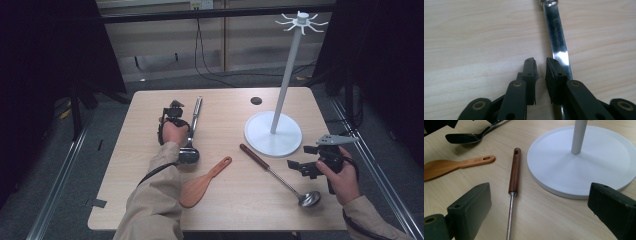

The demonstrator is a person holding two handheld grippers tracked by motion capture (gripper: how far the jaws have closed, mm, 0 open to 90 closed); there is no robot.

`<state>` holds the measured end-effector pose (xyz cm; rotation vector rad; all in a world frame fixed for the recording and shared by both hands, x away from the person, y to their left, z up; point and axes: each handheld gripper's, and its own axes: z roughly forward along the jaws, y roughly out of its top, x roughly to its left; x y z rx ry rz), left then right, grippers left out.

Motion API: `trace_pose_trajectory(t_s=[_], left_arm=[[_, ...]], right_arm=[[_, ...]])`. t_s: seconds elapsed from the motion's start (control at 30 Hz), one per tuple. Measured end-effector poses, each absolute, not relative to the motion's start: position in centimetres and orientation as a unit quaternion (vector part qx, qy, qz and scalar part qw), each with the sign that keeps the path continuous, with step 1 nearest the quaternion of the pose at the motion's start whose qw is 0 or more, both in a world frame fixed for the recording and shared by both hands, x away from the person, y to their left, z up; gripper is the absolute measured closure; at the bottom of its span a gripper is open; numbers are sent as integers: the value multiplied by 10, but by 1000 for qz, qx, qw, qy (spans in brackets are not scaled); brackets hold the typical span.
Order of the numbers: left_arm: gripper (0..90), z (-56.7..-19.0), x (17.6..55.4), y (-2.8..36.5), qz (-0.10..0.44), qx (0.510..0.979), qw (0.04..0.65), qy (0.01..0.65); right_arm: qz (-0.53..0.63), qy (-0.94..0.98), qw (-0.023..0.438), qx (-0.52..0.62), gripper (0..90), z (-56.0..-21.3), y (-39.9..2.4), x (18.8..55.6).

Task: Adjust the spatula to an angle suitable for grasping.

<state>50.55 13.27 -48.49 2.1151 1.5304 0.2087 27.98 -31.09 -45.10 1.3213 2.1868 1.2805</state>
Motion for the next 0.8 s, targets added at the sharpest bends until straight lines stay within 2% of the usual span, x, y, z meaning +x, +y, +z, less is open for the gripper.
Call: trace_pose_trajectory(t_s=[0.2, 0.23, 0.33, 0.43, 0.53, 0.57, 0.6, 0.63, 0.67, 0.7, 0.8], left_arm=[[611, -476, 506, 121, 100, 779, 282, 551], [611, -476, 507, 116, 104, 784, 281, 543], [517, -479, 507, 106, 115, 799, 268, 525], [478, -485, 507, 96, 131, 815, 251, 505], [485, -489, 508, 93, 132, 816, 246, 507], [521, -490, 508, 93, 136, 818, 245, 502], [521, -490, 509, 92, 138, 821, 243, 498], [593, -488, 509, 89, 131, 826, 238, 493], [625, -488, 509, 89, 131, 826, 238, 493], [711, -486, 509, 87, 123, 830, 233, 491], [727, -486, 507, 86, 119, 830, 233, 493]], right_arm=[[444, 758, 139, 457, 44, -450, -309, 279], [444, 759, 139, 455, 44, -450, -309, 279], [444, 759, 139, 455, 45, -450, -309, 279], [445, 758, 139, 457, 46, -450, -310, 279], [446, 758, 141, 455, 46, -451, -310, 279], [445, 759, 139, 454, 47, -450, -310, 279], [445, 759, 139, 454, 47, -450, -310, 279], [444, 759, 141, 455, 47, -450, -310, 279], [444, 759, 141, 455, 47, -450, -310, 279], [445, 759, 140, 454, 47, -450, -310, 279], [444, 760, 139, 454, 48, -450, -309, 279]])
